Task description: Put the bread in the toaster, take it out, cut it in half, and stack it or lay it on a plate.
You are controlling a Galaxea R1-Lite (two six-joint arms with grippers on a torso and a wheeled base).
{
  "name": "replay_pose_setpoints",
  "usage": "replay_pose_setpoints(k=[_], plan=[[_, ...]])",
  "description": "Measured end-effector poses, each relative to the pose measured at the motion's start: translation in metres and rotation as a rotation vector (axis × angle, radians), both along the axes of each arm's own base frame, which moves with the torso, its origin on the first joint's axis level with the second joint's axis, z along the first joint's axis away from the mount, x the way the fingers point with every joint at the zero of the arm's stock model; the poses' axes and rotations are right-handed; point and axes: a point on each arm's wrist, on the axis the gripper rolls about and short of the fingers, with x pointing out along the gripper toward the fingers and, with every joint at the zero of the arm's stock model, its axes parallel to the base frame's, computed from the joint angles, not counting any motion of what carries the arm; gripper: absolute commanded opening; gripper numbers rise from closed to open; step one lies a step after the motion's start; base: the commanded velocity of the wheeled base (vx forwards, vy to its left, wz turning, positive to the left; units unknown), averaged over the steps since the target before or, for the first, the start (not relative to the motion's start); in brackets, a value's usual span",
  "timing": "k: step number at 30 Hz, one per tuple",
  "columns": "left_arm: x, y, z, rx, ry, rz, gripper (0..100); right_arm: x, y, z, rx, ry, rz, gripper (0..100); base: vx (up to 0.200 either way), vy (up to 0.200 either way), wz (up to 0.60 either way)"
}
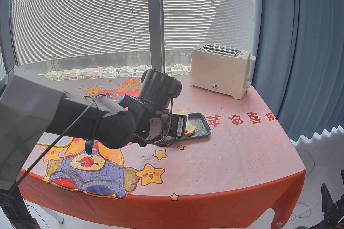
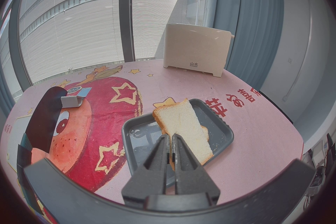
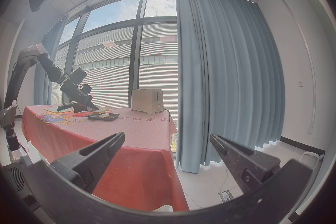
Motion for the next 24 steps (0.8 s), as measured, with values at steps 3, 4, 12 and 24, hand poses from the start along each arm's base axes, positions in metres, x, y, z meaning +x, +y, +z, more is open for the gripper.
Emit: replay_pose_setpoints(k=[3,4,12,24], plan=[[0.0000,-0.0003,-0.0002,0.000,-0.001,0.000,100,0.0000,0.0000,0.0000,0.000,0.000,0.000,100,0.000,0.000,0.00],[0.0002,-0.0002,-0.0001,-0.001,-0.001,0.001,100,0.0000,0.0000,0.0000,0.000,0.000,0.000,100,0.000,0.000,0.00],[-0.0002,0.0002,-0.0014,-0.010,0.010,0.013,100,0.0000,0.0000,0.0000,0.000,0.000,0.000,100,0.000,0.000,0.00],[-0.0049,0.0035,0.0038,-0.001,-0.004,0.018,100,0.0000,0.0000,0.0000,0.000,0.000,0.000,100,0.000,0.000,0.00]])
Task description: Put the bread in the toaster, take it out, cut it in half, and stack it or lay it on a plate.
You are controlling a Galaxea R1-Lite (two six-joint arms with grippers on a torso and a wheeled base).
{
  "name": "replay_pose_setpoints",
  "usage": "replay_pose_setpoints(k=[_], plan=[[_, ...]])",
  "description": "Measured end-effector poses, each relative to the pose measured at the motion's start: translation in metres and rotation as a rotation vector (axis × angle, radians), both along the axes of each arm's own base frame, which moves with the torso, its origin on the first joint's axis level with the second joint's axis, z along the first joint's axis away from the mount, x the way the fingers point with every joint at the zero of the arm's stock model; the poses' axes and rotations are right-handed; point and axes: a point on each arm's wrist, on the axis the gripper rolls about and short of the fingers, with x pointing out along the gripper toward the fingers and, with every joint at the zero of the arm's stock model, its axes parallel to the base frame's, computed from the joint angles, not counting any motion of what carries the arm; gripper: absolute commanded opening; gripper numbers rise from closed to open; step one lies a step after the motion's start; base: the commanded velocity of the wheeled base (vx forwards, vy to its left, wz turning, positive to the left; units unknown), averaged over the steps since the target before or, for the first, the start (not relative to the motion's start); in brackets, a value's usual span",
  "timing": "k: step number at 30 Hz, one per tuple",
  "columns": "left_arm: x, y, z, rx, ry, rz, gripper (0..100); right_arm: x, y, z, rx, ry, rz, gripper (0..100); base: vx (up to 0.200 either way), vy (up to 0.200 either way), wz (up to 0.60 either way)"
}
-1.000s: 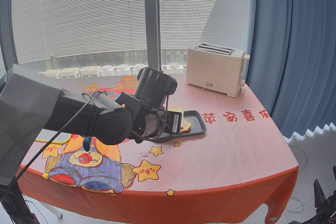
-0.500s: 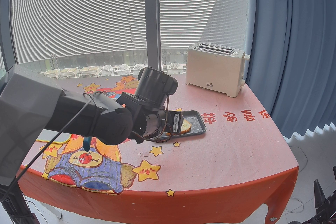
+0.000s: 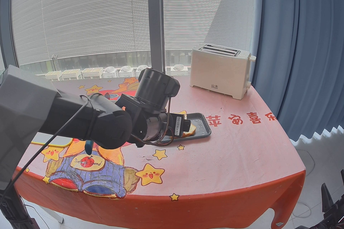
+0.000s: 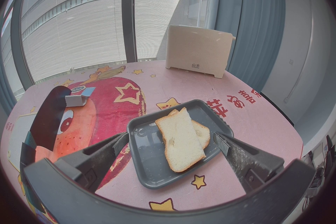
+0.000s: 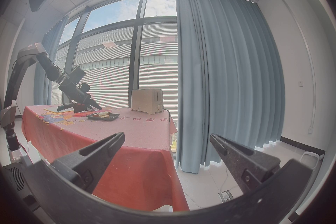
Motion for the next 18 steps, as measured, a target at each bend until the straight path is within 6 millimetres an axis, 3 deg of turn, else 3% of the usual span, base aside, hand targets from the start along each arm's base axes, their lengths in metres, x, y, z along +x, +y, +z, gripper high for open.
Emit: replay_pose_setpoints(k=[18], plan=[[-0.029,0.033,0.030,-0.024,-0.083,0.064,100,0.000,0.000,0.000,0.000,0.001,-0.001,100,0.000,0.000,0.00]])
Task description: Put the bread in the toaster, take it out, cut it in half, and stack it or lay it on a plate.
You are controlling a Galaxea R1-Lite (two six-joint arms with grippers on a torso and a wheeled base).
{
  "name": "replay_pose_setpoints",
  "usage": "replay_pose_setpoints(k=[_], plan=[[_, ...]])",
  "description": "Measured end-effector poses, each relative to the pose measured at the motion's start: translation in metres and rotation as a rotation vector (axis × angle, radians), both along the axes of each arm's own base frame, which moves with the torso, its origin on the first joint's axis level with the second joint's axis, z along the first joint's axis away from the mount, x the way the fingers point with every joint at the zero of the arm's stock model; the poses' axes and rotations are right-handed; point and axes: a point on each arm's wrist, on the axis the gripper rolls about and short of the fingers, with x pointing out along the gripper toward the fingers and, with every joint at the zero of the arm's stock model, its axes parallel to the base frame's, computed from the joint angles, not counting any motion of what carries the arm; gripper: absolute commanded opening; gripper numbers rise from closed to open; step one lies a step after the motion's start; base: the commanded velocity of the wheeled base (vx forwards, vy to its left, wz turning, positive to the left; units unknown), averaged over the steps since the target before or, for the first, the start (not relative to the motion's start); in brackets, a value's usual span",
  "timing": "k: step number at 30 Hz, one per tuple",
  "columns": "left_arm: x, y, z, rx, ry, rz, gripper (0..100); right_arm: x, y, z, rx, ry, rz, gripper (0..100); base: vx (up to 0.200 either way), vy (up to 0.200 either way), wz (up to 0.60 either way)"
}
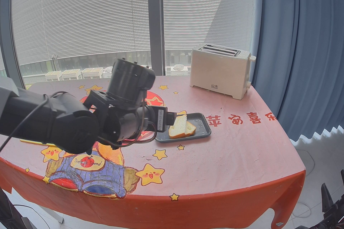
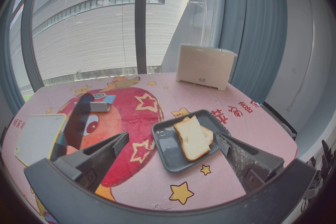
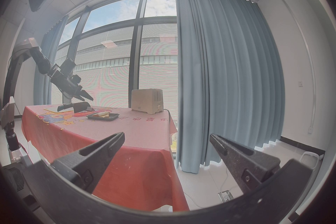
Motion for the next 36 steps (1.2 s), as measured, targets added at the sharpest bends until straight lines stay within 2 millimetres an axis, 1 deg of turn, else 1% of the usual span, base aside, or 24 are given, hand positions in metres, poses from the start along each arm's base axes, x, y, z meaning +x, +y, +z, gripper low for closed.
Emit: replay_pose_setpoints(k=[1,2,10,11,13,17,19,22,26,32,36], plan=[[-0.002,0.004,0.003,-0.005,-0.012,0.006,100,0.000,0.000,0.000,0.000,0.000,0.000,100,0.000,0.000,0.00],[-0.004,0.012,0.007,-0.010,-0.028,0.021,100,0.000,0.000,0.000,0.000,0.000,0.000,100,0.000,0.000,0.00],[-0.019,0.048,0.026,-0.061,-0.154,0.077,100,0.000,0.000,0.000,0.000,-0.001,0.001,100,0.000,0.000,0.00],[-0.022,0.055,0.029,-0.073,-0.189,0.089,100,0.000,0.000,0.000,0.000,-0.001,0.001,100,0.000,0.000,0.00],[-0.023,0.062,0.032,-0.086,-0.233,0.100,100,0.000,0.000,0.000,0.000,-0.001,0.001,100,0.000,0.000,0.00],[-0.026,0.080,0.039,-0.110,-0.381,0.138,100,0.000,0.000,0.000,0.000,-0.001,0.001,100,0.000,0.000,0.00],[-0.028,0.092,0.038,-0.097,-0.452,0.170,100,0.000,0.000,0.000,0.000,-0.001,0.001,100,0.000,0.000,0.00],[-0.032,0.104,0.040,-0.088,-0.538,0.204,100,0.000,0.000,0.000,0.000,-0.001,0.001,100,0.000,0.000,0.00],[-0.042,0.122,0.038,-0.051,-0.637,0.250,100,0.000,0.000,0.000,0.000,-0.001,0.001,100,0.000,0.000,0.00],[-0.063,0.150,0.033,0.008,-0.663,0.320,100,0.000,0.000,0.000,0.000,-0.001,0.001,100,0.000,0.000,0.00],[-0.081,0.163,0.031,0.018,-0.671,0.354,100,0.000,0.000,0.000,0.000,-0.001,0.001,100,0.000,0.000,0.00]])
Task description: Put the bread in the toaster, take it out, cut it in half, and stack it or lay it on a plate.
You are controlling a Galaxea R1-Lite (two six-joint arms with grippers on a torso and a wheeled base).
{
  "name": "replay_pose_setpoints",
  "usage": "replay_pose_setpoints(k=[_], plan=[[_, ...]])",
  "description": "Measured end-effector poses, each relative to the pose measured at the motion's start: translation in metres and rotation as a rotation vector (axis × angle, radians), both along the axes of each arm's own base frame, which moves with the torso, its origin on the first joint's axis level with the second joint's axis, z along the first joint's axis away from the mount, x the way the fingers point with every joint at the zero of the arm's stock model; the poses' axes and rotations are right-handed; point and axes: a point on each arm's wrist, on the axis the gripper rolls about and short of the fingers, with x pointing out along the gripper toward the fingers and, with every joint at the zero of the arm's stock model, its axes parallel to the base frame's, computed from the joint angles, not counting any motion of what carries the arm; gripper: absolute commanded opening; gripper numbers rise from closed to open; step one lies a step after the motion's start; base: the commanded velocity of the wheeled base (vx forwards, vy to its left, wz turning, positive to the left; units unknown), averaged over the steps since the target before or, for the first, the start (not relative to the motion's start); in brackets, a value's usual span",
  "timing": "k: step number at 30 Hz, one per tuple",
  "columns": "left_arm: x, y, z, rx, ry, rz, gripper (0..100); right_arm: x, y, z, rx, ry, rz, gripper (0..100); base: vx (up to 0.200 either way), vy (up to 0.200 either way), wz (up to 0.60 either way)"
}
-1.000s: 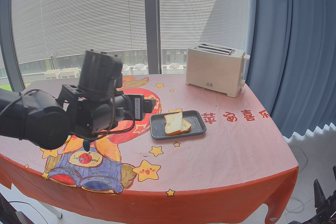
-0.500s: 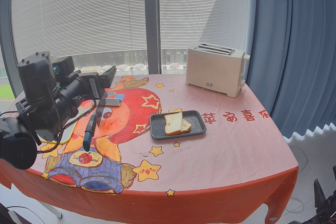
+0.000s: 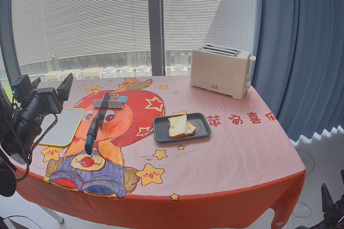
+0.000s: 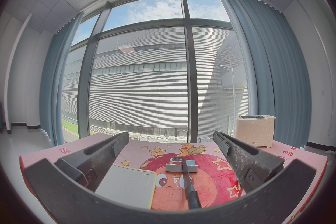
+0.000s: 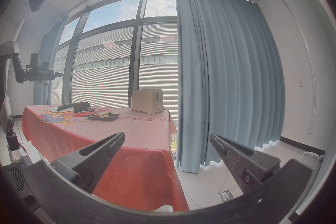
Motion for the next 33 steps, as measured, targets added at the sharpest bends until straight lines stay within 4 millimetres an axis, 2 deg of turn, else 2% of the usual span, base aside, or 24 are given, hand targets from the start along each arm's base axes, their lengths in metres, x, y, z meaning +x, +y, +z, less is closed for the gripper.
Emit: replay_pose_setpoints(k=[6,13,18,28,33], plan=[[-0.031,0.013,-0.005,-0.010,-0.015,0.024,100,0.000,0.000,0.000,0.000,0.000,0.000,100,0.000,0.000,0.00],[-0.075,0.025,-0.027,-0.031,0.000,0.029,100,0.000,0.000,0.000,0.000,0.000,0.000,100,0.000,0.000,0.00],[-0.098,0.031,-0.046,-0.036,0.027,0.029,100,0.000,0.000,0.000,0.000,0.000,0.000,100,0.000,0.000,0.00],[-0.136,0.040,-0.079,0.002,0.232,0.004,100,0.000,0.000,0.000,0.000,0.001,0.000,100,0.000,0.000,0.00],[-0.159,0.045,-0.090,0.005,0.263,-0.016,100,0.000,0.000,0.000,0.000,0.001,0.000,100,0.000,0.000,0.00]])
